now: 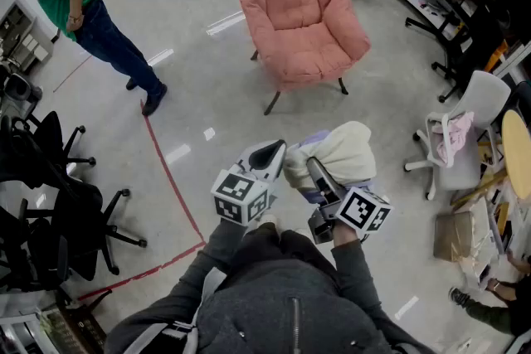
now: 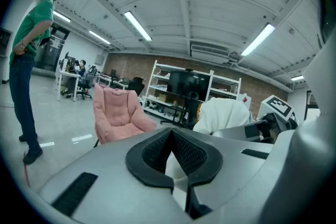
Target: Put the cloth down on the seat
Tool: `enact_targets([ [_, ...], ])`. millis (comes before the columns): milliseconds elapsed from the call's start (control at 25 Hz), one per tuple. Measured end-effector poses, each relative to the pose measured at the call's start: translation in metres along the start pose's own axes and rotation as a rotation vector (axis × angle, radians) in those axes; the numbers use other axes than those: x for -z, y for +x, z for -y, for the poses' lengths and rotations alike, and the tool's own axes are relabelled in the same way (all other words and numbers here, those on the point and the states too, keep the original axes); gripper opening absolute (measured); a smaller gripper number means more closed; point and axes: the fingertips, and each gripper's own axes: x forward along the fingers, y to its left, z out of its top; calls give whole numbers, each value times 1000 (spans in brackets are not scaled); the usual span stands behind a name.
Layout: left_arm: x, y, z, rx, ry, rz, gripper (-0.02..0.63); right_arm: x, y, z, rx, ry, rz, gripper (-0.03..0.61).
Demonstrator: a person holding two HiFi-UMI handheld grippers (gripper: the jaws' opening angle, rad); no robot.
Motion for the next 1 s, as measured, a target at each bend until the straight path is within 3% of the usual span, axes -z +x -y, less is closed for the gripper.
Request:
enact_targets([
  [320,-11,9,4,-8,17,18,0,-9,6,-4,57,-85,15,170],
  [600,-16,15,-7,-34,18,19,0,-26,16,-8,172,-286,44,170],
  [1000,-19,4,-31,-3,26,22,0,-15,39,-19,225,-347,58,170],
])
